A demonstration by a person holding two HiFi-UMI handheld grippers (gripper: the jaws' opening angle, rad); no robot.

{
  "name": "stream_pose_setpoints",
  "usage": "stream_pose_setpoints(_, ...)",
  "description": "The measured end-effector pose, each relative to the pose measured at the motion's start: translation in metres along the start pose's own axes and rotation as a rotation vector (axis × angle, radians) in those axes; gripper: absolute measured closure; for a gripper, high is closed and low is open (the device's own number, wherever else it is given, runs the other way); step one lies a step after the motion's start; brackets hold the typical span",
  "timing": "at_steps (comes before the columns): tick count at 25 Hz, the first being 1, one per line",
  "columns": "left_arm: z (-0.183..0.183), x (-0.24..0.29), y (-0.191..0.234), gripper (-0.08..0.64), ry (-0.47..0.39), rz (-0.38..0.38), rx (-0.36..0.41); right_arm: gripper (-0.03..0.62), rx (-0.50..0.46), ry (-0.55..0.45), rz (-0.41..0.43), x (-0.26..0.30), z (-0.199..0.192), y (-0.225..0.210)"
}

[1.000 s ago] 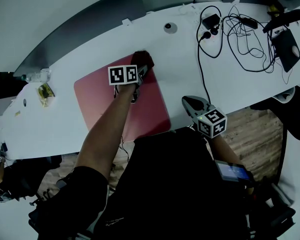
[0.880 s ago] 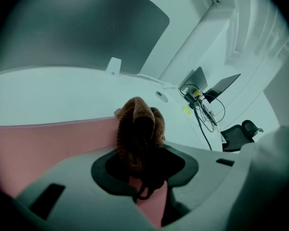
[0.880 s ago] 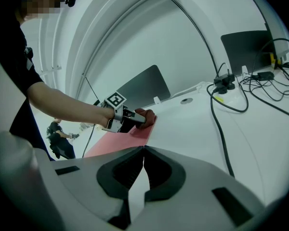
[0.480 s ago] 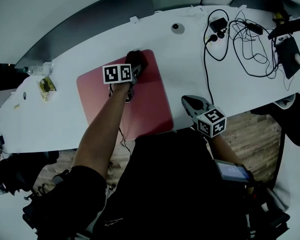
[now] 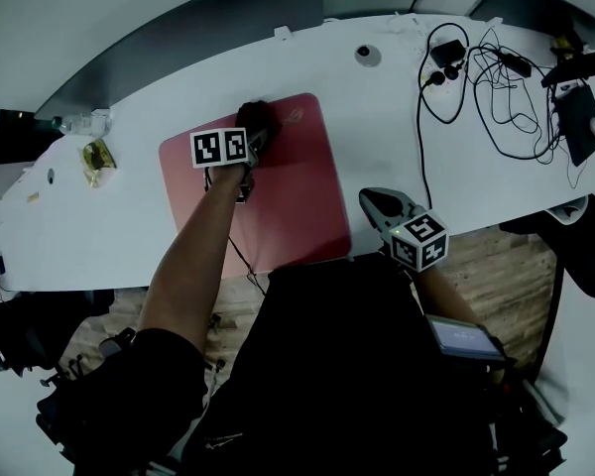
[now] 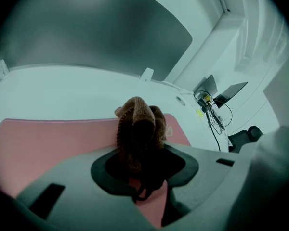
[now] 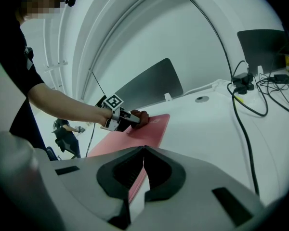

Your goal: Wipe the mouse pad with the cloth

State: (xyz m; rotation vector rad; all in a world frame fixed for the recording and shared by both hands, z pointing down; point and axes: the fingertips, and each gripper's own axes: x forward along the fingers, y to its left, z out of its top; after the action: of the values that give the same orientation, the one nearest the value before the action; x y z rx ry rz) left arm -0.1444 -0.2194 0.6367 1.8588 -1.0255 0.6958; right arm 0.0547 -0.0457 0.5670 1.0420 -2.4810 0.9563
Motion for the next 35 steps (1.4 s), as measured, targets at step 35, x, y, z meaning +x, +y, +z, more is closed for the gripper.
stream_pose_setpoints(35, -0.033, -0.099, 0.147, 0.42, -0.048, 0.119, -0.054, 0.566, -0.071, 0.055, 0.046, 0.053, 0.005, 0.051)
